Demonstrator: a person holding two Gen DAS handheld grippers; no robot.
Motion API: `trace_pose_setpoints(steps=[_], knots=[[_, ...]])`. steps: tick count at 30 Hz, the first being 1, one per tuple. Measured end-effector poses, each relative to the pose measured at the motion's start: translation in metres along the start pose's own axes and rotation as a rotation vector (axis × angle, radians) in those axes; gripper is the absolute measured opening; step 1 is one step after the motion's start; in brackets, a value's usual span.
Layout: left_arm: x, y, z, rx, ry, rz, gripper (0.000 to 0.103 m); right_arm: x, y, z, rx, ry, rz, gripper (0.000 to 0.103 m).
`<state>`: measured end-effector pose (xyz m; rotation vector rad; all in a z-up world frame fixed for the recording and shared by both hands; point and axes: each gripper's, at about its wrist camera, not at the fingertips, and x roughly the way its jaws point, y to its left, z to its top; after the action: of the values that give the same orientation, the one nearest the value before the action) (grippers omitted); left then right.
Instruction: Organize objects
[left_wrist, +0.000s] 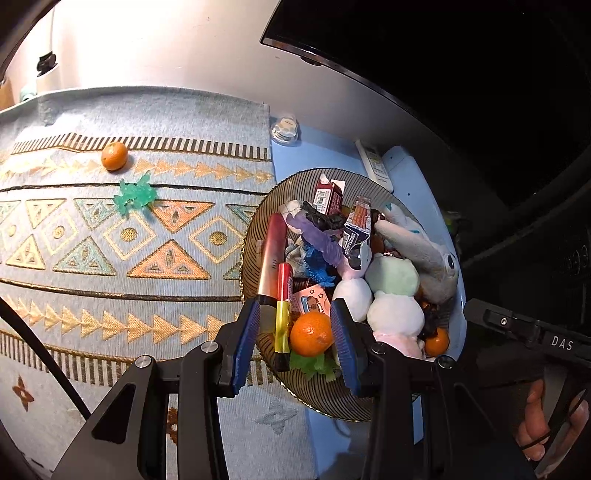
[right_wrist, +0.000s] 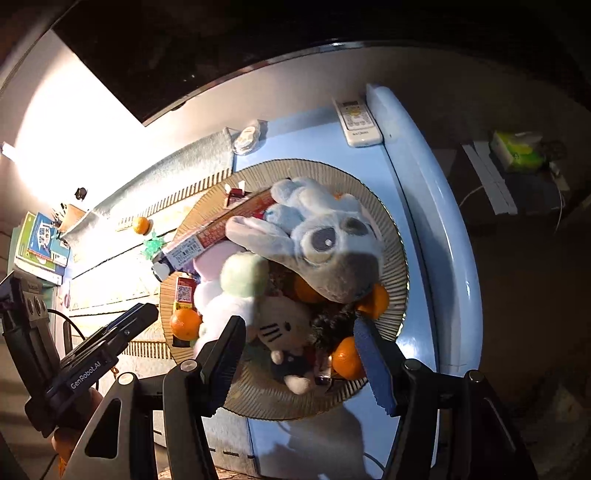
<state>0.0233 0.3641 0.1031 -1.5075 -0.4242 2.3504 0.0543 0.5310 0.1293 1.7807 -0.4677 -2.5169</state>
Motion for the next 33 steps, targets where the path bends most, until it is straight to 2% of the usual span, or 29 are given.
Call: trace_pose_setpoints(steps=[23,33], knots=[[-0.007,0.034,0.010,-0.054,0.001,0.017,0.037,0.000,0.044,0.017,-0.032,-0.034,0.002,0.060],[-0.013,0.067,0.020,-0.091,-0.001,0.034,0.037,0.000,0.069,0.027,-0.033,-0.047,0.035,0.060]])
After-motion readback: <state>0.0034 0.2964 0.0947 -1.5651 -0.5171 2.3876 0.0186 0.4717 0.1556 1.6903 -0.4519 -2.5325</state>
